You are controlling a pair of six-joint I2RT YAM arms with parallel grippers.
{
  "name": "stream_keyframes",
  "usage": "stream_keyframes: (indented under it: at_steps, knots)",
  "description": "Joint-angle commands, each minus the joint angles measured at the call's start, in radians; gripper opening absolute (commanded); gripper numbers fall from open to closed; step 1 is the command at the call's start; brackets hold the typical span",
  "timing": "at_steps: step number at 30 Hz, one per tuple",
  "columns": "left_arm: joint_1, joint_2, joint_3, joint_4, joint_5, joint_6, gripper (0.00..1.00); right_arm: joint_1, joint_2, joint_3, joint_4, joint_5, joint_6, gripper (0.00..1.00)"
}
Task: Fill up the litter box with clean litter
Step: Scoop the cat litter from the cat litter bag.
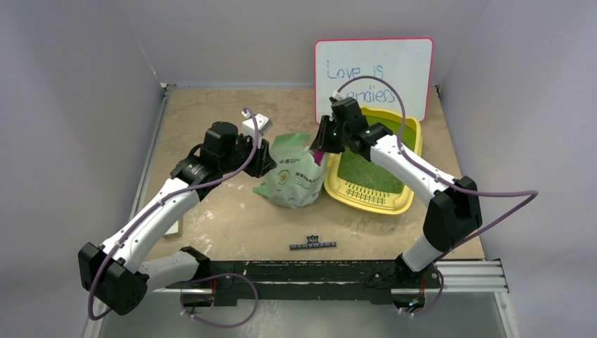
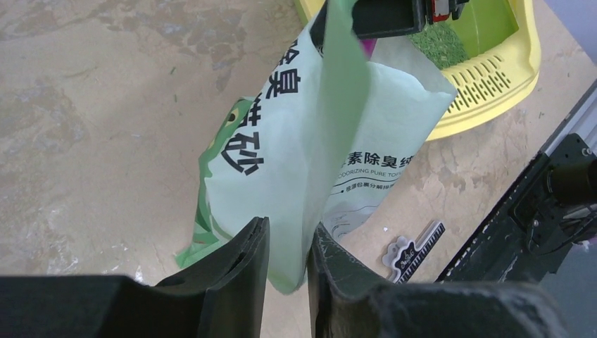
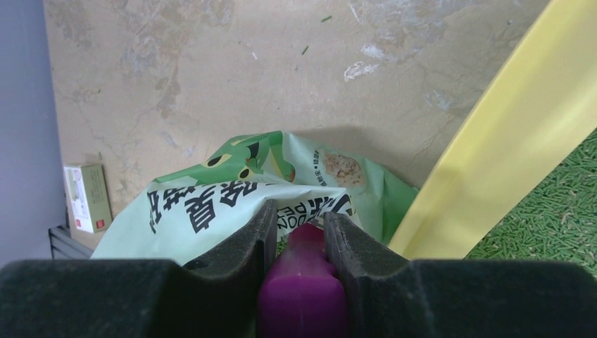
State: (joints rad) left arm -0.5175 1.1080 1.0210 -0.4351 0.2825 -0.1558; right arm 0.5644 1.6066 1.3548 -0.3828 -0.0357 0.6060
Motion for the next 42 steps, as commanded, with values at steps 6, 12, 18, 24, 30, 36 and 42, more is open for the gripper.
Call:
stream_keyframes:
  at_steps: [6, 12, 18, 24, 30, 36, 42]
  knots:
    - [0.001, 0.1, 0.062, 0.119, 0.1, -0.038, 0.0, -0.009, -0.048, 0.049, -0.196, -0.067, -0.059, 0.0]
    - [0.002, 0.045, 0.024, 0.18, -0.04, -0.065, 0.0, -0.009, -0.128, 0.109, -0.3, 0.032, -0.106, 0.0]
    - [0.004, -0.008, -0.003, 0.244, -0.101, -0.085, 0.0, -0.004, -0.203, 0.109, -0.315, 0.124, -0.109, 0.0]
    - [0.004, -0.048, -0.025, 0.276, -0.082, -0.078, 0.0, 0.057, -0.196, 0.106, -0.307, 0.291, -0.145, 0.0]
    - [0.004, -0.066, -0.043, 0.285, -0.086, -0.08, 0.0, 0.174, -0.194, -0.019, -0.141, 0.497, -0.186, 0.0]
    - [0.004, -0.062, -0.047, 0.274, -0.062, -0.074, 0.0, 0.199, -0.223, -0.204, 0.112, 0.529, -0.187, 0.0]
    - [0.004, -0.067, -0.036, 0.234, -0.081, -0.051, 0.0, 0.194, -0.32, -0.319, 0.181, 0.406, -0.18, 0.0]
